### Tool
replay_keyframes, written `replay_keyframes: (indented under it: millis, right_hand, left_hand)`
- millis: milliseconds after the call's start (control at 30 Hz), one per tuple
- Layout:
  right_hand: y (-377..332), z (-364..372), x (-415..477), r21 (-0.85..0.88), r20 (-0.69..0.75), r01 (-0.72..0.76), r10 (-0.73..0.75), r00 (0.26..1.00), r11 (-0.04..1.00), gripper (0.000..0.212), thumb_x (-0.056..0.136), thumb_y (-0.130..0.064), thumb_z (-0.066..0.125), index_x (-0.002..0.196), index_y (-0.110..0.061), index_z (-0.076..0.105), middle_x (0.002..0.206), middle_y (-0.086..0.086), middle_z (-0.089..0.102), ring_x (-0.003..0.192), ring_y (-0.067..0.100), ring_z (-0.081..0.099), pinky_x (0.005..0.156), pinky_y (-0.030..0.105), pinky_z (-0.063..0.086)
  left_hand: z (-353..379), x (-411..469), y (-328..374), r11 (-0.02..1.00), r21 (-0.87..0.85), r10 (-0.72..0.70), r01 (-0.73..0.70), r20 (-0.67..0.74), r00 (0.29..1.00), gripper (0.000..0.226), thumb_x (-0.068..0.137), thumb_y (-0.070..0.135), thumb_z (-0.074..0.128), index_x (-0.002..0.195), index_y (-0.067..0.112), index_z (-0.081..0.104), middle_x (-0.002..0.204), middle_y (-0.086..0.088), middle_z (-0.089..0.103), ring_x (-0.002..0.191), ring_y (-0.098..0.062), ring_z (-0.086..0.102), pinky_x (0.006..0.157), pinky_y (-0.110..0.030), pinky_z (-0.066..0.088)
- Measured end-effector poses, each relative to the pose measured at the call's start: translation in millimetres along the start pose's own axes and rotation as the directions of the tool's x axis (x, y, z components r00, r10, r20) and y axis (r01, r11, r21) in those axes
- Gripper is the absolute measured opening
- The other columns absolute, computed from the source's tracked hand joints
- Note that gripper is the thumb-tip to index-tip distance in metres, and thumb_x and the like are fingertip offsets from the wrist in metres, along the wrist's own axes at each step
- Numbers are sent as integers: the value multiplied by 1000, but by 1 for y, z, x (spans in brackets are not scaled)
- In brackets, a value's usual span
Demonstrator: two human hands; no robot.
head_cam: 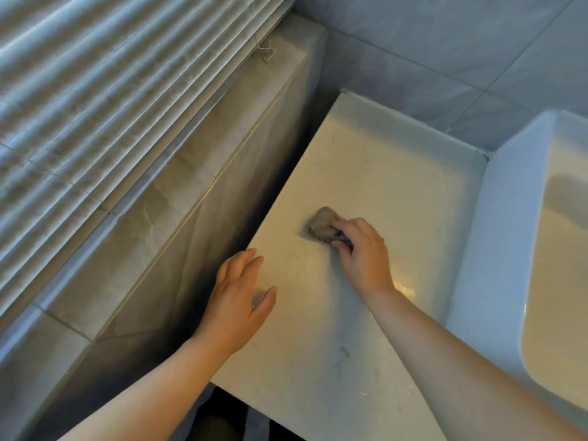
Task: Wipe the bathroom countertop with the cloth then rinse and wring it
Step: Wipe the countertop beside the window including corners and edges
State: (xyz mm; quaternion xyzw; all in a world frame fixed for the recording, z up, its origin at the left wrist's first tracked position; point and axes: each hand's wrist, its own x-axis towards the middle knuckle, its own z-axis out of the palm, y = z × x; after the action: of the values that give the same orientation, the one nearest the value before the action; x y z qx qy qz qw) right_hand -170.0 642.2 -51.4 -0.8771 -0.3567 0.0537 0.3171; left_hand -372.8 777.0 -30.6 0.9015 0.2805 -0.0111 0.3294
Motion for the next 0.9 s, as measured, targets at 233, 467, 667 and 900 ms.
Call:
replay_keyframes:
  millis: [233,467,667,900]
  right_hand:
    - [-18,-12,-65,137,199,-95,67,978,986,33,74,-6,70,102,-25,71,89,-12,58,85,6,56,75,20,43]
    - [-15,-69,-54,340,37,-245,248,968,908,32,74,2,71,98,-18,73,89,-9,63,86,3,58,78,5,38]
    - [21,-72,-9,117,-34,-235,240,970,965,32,81,-1,64,109,-15,69,97,-1,60,91,17,58,77,17,39]
    - [26,-42,-27,-2,-47,-223,222,974,975,32,81,-1,64,110,-14,69,107,2,60,96,20,59,83,26,41]
  left_hand:
    - [6,-5,6,999,42,-7,6,27,1000,64,94,40,49,147,14,27,158,4,6,143,-8,-4,113,-23,5]
    - [8,-8,10,990,122,-77,66,92,993,75,93,51,44,152,18,12,159,7,-7,144,-10,-12,119,-34,6]
    - [11,-10,16,977,192,-111,88,113,987,78,93,54,41,152,16,8,159,4,-12,144,-13,-15,120,-39,4]
    - [6,-10,11,975,215,-92,55,168,981,81,92,59,37,152,18,2,158,6,-17,143,-12,-18,119,-36,1]
